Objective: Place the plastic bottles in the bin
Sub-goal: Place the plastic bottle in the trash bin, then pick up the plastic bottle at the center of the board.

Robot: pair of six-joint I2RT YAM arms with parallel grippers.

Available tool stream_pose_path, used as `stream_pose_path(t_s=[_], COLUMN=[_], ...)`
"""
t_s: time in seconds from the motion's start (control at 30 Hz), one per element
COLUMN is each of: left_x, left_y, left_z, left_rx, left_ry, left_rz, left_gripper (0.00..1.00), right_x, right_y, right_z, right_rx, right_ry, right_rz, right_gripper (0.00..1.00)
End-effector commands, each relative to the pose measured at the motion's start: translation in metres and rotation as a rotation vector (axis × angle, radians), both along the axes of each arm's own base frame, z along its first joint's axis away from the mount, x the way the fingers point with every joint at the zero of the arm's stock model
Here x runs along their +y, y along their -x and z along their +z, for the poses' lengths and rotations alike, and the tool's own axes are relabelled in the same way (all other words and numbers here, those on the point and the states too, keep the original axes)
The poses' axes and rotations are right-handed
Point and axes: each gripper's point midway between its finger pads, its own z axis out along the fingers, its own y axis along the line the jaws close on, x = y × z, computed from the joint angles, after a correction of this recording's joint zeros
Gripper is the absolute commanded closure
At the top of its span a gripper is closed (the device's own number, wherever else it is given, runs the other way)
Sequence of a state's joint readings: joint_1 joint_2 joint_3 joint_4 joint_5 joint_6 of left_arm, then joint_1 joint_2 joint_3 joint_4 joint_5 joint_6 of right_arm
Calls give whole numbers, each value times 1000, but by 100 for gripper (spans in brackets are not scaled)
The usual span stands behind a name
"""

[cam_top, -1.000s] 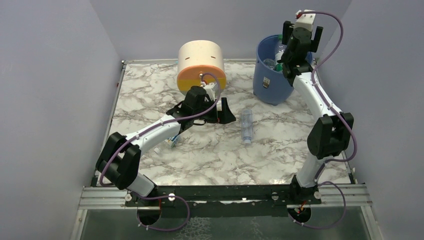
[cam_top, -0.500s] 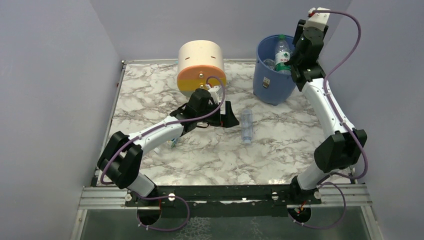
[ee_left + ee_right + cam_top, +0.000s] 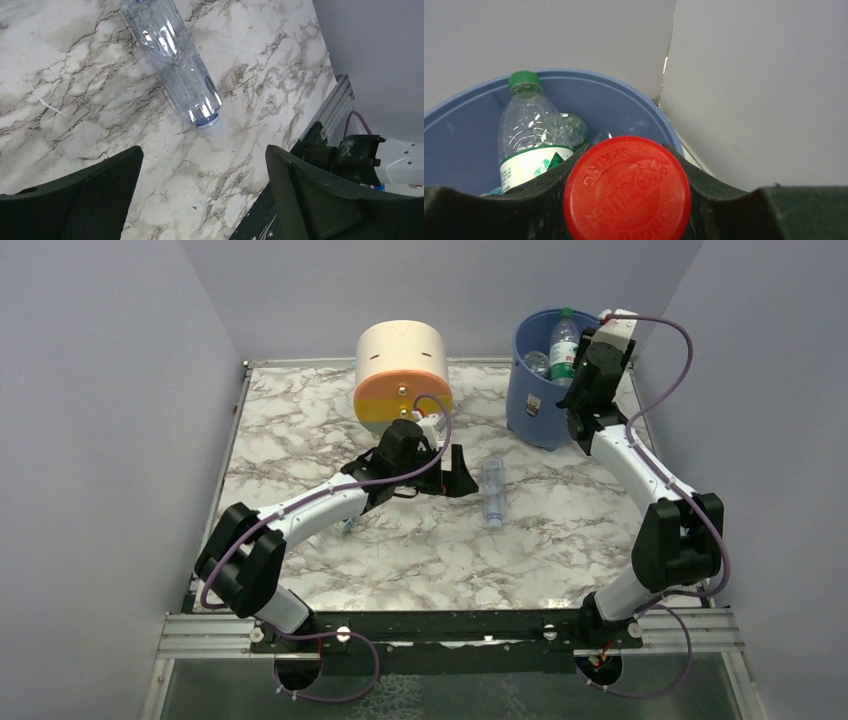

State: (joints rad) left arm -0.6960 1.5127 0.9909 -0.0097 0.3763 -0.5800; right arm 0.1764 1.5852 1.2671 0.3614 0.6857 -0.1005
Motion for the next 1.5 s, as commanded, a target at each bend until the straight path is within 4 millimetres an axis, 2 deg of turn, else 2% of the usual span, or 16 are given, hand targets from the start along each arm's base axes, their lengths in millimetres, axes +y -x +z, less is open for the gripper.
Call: stream_pose_path(t_s=[0.0, 0.13, 0.23, 0.37, 0.47, 0.63, 0.9, 1.17, 1.33, 1.47], left_x=[2, 1, 1, 0, -3, -8, -20, -43, -54, -58], left_y=[0, -1, -1, -2, -2, -3, -2, 6, 9, 5], left_z=[13, 12, 11, 4, -1, -7, -11, -25, -36, -59], left_rx=[-43, -40, -39, -24, -13, 2, 9, 27, 34, 55], left_ry=[0, -6, -15, -29, -35, -44, -41, -60, -83, -115], left_rz=[10, 11, 20, 31, 28, 34, 33, 13, 28, 59], left_gripper=[1, 1, 1, 1, 1, 1, 1, 1, 1, 1], right_x=[-5, -1, 2, 18, 30, 43, 46, 56, 78, 91], right_y=[6, -10, -12, -3, 2, 8, 34, 67, 87, 100], right_z=[10, -11, -13, 11, 33, 63, 104, 131, 117, 96], right_rx=[-120, -45, -14, -42, -51, -41, -69, -73, -5, 44], right_ry=[-73, -87, -107, -145, -172, -199, -228, -249, -312, -354], right_rz=[-37, -34, -24, 88, 171, 248, 287, 376, 502, 568], right_gripper=[59, 59, 51, 27, 13, 1, 1, 0, 0, 2])
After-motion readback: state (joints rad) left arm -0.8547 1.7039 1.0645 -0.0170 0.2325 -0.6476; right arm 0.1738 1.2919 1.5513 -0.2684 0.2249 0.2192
